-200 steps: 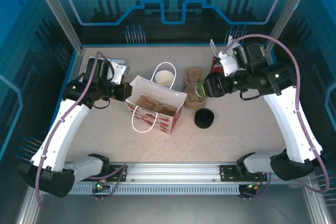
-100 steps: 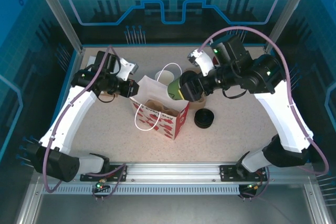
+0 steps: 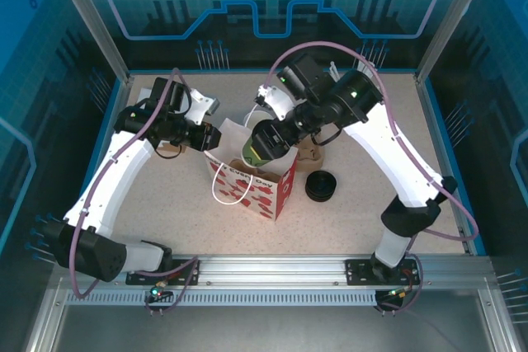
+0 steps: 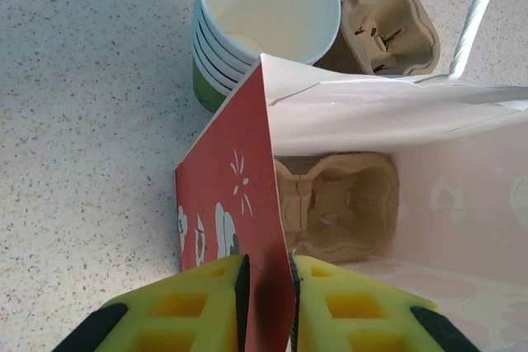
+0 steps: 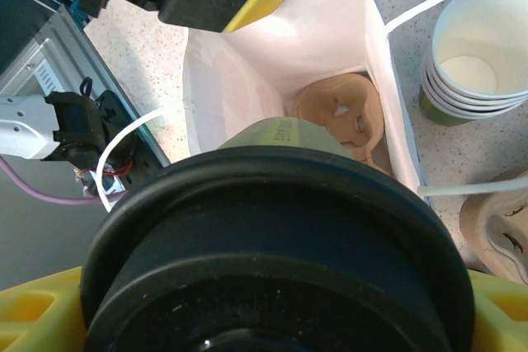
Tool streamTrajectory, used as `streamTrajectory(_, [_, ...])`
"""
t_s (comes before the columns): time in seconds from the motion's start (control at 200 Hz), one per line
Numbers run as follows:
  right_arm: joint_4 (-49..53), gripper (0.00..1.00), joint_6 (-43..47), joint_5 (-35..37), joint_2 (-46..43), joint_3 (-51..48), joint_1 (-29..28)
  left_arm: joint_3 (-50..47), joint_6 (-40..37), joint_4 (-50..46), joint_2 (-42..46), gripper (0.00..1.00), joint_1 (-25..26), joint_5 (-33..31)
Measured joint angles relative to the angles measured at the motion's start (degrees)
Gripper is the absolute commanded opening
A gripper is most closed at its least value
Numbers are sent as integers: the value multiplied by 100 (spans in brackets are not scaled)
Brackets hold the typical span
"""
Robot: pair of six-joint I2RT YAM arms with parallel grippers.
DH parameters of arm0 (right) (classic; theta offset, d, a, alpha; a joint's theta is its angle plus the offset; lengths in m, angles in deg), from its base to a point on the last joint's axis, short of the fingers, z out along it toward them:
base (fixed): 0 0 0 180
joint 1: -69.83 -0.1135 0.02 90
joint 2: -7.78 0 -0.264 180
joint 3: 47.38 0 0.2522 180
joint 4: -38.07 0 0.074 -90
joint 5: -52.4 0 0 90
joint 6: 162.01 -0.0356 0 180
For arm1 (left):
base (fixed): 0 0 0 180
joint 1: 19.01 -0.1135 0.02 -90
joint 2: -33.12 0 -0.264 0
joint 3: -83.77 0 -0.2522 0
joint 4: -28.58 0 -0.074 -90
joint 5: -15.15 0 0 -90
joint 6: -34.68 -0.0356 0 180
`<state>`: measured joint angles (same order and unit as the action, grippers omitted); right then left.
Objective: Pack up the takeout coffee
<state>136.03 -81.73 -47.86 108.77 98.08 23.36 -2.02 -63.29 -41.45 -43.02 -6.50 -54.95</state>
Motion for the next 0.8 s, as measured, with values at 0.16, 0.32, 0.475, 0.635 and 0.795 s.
streamTrajectory(0.16, [205, 78, 122, 11, 297, 120, -39, 0, -17, 2, 0, 24, 0, 11])
streamTrajectory(0.32, [398, 77, 234, -37, 575, 223, -120, 0, -13, 2, 0, 21, 0, 11])
streamTrajectory(0.475, [496, 77, 299, -114, 750, 232, -269, -2, -11, 52, 0, 15, 0, 11])
streamTrajectory(0.635, [516, 77, 337, -140, 887, 295, -407, -4, 7, 127, 0, 12, 0, 13])
streamTrajectory(0.795, [520, 77, 337, -223, 988, 332, -444, -4, 7, 131, 0, 10, 0, 13])
